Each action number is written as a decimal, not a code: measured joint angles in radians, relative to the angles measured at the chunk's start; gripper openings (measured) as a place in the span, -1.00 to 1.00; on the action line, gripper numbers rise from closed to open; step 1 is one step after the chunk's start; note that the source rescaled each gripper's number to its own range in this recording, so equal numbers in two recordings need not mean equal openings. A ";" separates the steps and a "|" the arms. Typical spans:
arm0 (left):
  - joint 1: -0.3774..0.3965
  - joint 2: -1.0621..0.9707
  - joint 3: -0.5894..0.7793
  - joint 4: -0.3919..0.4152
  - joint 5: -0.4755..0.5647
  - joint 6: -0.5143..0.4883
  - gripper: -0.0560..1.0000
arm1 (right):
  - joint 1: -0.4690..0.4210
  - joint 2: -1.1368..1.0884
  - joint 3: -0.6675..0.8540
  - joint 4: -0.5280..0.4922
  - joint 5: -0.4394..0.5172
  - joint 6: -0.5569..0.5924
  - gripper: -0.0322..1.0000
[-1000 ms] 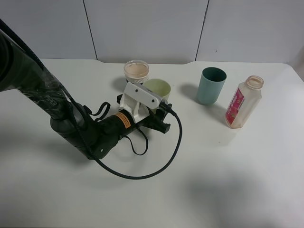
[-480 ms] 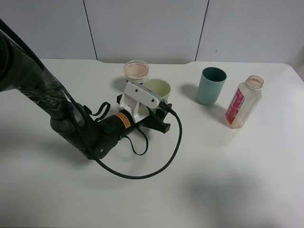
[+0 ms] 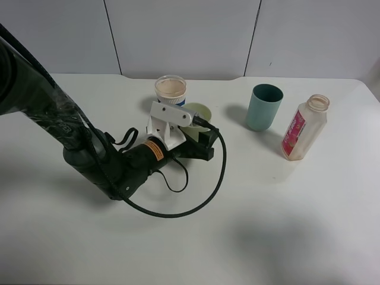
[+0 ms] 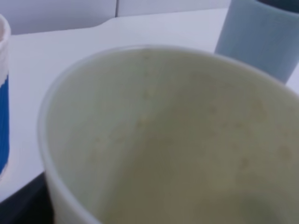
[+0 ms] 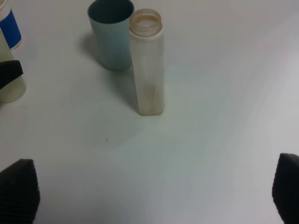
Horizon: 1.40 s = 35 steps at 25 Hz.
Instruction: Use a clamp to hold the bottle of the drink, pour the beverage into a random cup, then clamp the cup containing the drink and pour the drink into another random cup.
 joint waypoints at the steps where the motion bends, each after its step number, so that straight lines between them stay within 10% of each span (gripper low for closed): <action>1: -0.005 0.000 0.000 -0.008 0.000 -0.001 0.00 | 0.000 0.000 0.000 0.000 0.000 0.000 1.00; 12: -0.021 -0.039 0.000 -0.082 0.000 -0.073 0.75 | 0.000 0.000 0.000 0.000 0.000 0.000 1.00; 35: -0.030 -0.322 0.127 -0.159 0.000 0.066 0.78 | 0.000 0.000 0.000 0.000 0.000 0.000 1.00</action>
